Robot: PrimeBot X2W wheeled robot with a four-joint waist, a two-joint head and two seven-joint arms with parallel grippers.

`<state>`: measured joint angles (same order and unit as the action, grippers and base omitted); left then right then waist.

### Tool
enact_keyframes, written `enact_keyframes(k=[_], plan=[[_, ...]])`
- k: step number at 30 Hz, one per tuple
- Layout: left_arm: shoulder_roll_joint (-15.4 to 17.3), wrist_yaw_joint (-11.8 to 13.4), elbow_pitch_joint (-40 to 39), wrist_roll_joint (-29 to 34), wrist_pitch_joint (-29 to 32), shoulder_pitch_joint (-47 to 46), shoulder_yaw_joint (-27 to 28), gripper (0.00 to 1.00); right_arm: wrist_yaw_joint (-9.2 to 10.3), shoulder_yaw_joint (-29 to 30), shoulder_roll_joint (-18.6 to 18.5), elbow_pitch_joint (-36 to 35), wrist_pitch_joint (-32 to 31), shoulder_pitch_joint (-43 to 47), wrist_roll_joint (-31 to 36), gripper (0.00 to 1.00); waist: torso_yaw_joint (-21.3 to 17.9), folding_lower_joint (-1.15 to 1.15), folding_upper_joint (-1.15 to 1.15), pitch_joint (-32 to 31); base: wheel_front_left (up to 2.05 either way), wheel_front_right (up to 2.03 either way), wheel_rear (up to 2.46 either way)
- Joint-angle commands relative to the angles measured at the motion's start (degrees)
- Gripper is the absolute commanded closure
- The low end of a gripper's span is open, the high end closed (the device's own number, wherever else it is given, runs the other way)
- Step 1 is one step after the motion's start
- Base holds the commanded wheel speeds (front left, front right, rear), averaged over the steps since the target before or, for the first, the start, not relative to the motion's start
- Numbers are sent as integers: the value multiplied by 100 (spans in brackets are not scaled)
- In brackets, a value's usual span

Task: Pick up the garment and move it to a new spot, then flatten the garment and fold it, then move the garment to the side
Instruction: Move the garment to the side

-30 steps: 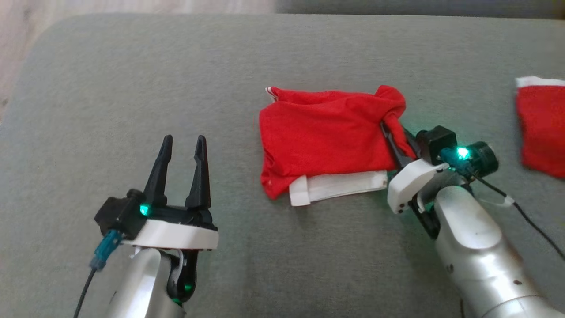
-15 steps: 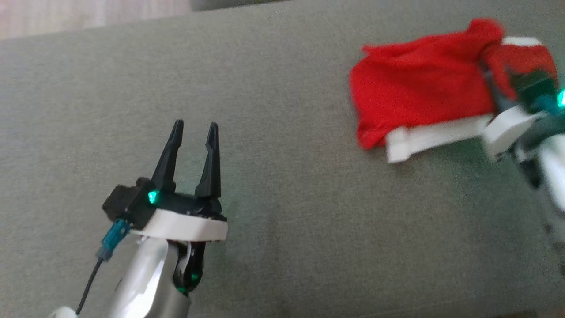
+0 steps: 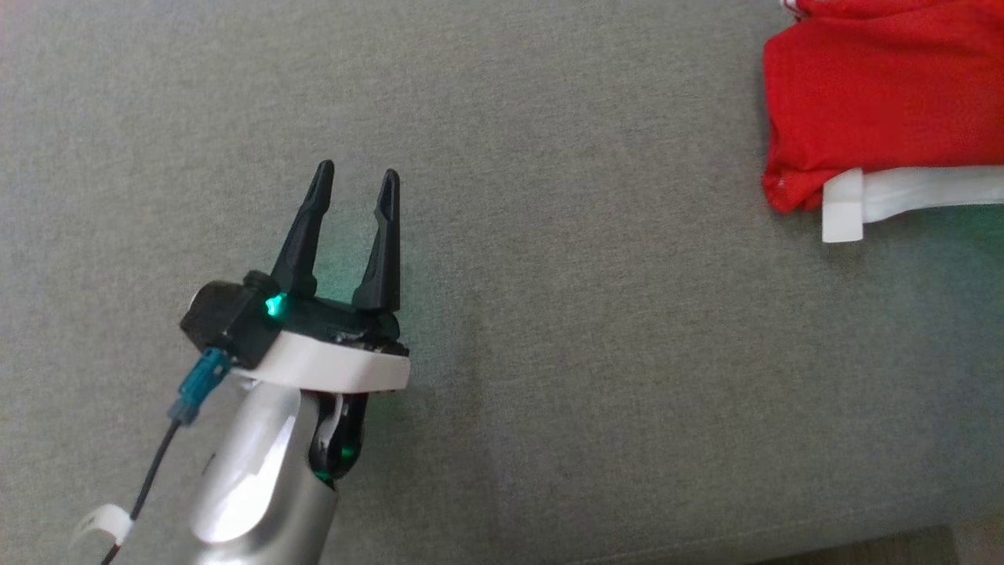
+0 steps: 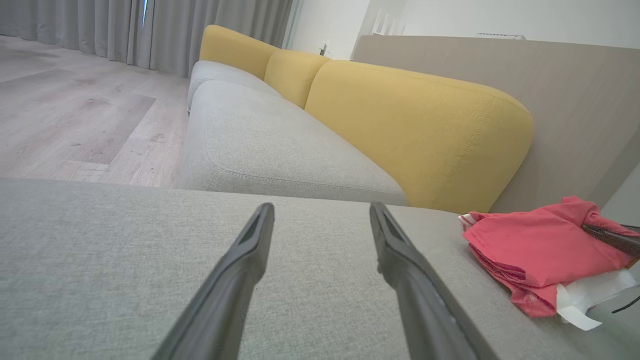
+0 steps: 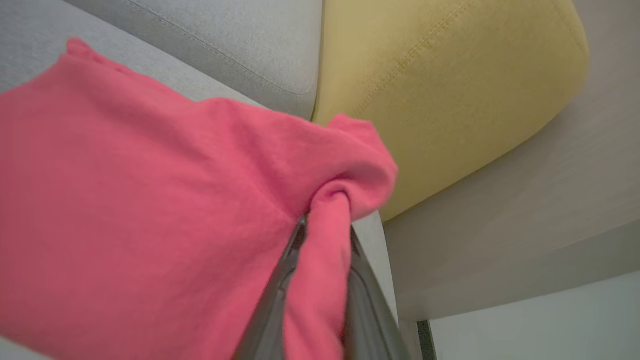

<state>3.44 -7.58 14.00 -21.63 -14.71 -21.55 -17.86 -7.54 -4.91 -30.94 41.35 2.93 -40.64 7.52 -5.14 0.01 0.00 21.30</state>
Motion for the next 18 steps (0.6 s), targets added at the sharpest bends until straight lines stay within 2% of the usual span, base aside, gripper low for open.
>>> enact_keyframes(k=[1, 3, 4, 5, 7, 12, 18], plan=[[131, 9, -195, -35, -29, -170, 137, 0, 5, 44, -145, -119, 1, -127, 66, 100, 34, -1, 0, 55, 0, 0, 0], [154, 9, -188, -47, -29, -201, 137, 0, 5, 188, -98, -48, -16, -129, 184, 100, 53, -1, 0, 91, 0, 0, 0], [161, 9, -183, -51, -29, -212, 136, 0, 5, 290, -71, -15, -7, -128, 250, 31, 64, -1, 0, 98, 0, 0, 0], [167, 9, -177, -56, -29, -217, 136, 0, 5, 419, -25, 23, 4, -125, 293, 0, 73, -1, 0, 96, 0, 0, 0], [187, 9, -154, -70, -29, -218, 142, 0, 5, 785, 152, 73, 105, -93, 409, 0, 100, -1, 0, 51, 0, 0, 0], [209, 9, -120, -74, -29, -125, 261, 0, 5, 1274, 691, -183, 478, -45, 407, 0, 88, -1, 0, -184, 0, 0, 0], [165, 9, -99, -64, -29, 129, 425, 0, 5, 1258, 1681, -996, 821, 138, -7, 0, 42, -1, 0, -645, 0, 0, 0]])
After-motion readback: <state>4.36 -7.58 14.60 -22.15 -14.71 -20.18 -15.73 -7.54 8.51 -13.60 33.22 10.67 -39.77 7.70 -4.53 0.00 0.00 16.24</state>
